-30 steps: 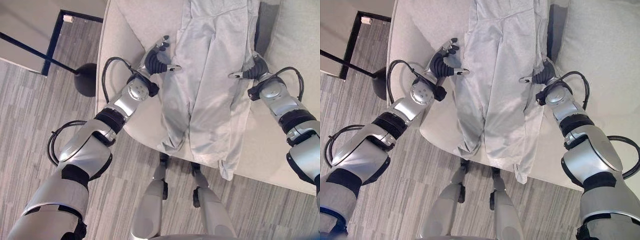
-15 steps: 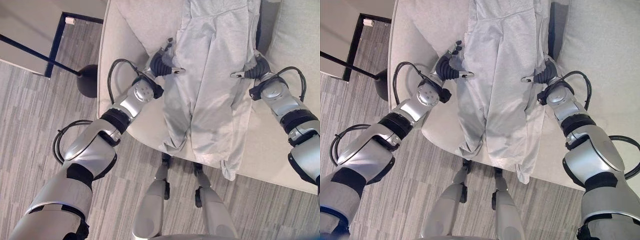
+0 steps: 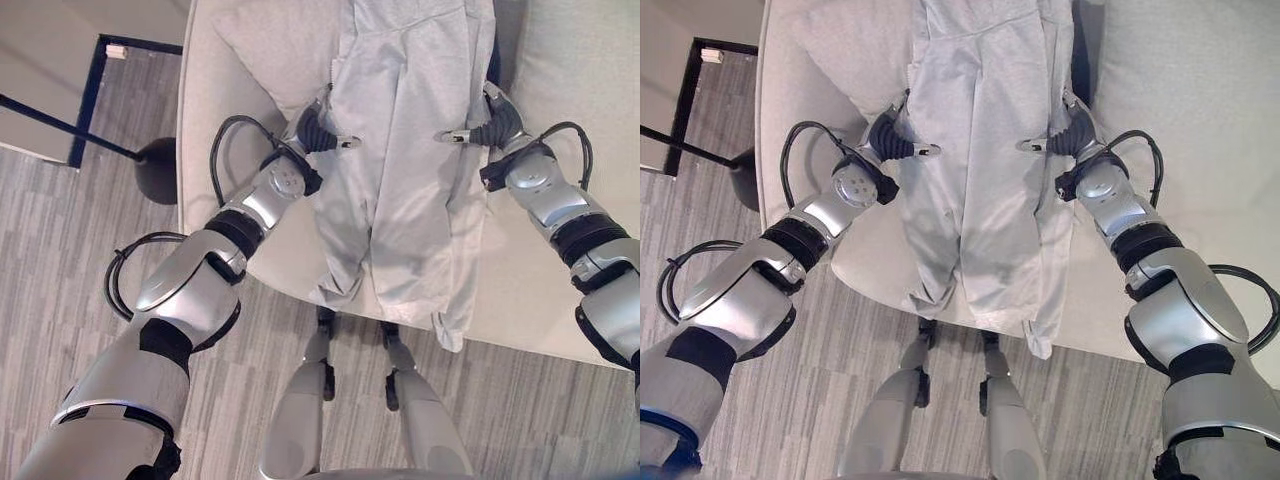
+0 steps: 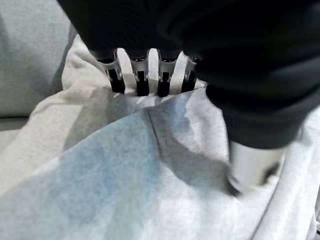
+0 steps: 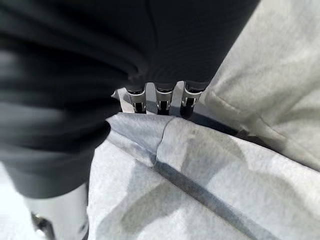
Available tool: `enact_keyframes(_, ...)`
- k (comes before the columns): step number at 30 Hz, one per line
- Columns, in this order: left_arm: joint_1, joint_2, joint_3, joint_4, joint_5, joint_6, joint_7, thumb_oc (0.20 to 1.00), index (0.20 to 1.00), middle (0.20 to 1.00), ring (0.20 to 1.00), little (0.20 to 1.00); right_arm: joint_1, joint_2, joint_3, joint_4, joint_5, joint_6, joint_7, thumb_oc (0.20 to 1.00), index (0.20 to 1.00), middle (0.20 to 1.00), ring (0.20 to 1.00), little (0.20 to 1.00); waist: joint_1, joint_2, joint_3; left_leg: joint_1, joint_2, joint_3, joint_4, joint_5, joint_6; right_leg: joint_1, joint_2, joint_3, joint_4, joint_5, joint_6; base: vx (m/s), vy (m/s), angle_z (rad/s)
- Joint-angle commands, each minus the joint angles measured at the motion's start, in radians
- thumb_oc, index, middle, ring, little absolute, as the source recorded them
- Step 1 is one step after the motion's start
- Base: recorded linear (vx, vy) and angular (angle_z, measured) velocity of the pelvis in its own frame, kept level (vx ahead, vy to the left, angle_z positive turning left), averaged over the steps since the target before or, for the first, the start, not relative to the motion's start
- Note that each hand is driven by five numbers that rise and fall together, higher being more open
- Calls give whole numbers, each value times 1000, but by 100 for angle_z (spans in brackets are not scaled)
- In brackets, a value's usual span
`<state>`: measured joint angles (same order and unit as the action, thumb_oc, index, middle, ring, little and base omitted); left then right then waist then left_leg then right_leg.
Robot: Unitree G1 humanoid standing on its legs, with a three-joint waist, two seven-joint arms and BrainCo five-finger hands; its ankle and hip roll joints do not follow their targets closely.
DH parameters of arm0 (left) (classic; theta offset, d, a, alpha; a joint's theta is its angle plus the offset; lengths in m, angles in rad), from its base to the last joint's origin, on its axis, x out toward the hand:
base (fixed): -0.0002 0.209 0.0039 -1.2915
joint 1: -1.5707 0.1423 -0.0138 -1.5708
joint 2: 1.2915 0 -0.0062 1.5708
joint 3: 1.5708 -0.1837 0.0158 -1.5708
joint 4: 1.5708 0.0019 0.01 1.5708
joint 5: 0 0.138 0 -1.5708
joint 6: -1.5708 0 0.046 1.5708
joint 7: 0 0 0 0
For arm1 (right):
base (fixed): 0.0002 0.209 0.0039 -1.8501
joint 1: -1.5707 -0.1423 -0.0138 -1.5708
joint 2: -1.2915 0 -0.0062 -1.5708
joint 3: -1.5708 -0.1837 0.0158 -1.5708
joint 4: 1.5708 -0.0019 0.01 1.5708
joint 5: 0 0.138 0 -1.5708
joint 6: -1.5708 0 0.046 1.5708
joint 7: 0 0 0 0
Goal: Hang the clothes on the sofa on the clothes rack.
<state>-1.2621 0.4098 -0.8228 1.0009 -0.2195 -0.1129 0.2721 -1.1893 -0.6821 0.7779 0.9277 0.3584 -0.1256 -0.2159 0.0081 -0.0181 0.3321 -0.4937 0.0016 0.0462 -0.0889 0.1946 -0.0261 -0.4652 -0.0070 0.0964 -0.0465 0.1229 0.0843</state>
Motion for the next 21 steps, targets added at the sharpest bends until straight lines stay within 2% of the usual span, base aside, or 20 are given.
enact_keyframes(1, -167, -127, -13, 71, -7, -36, -82, 200, 200, 200, 200, 200, -170, -36, 19, -6, 22, -48, -37, 200, 200, 200, 200, 200, -33, -13, 46, 23, -5, 13, 2, -27, -92, 32, 1, 14, -41, 52, 95, -11, 2, -12)
enact_keyframes(13, -144, -73, 23, 7, 15, -38, -54, 200, 200, 200, 200, 200, -47, -98, -65, -129, -13, -66, -55, 200, 200, 200, 200, 200, -37, -11, 33, 50, 1, 21, 2, -37, -91, 53, 6, 14, -41, 45, 93, -3, -3, -2)
enact_keyframes(21, -58, 108, 128, -201, 40, -77, 20, 200, 200, 200, 200, 200, 117, -212, -253, -315, -145, -97, -125, 200, 200, 200, 200, 200, -18, 3, -1, 95, 6, 12, 2, -48, -91, 107, 10, -3, -41, 18, 89, -2, -65, 0)
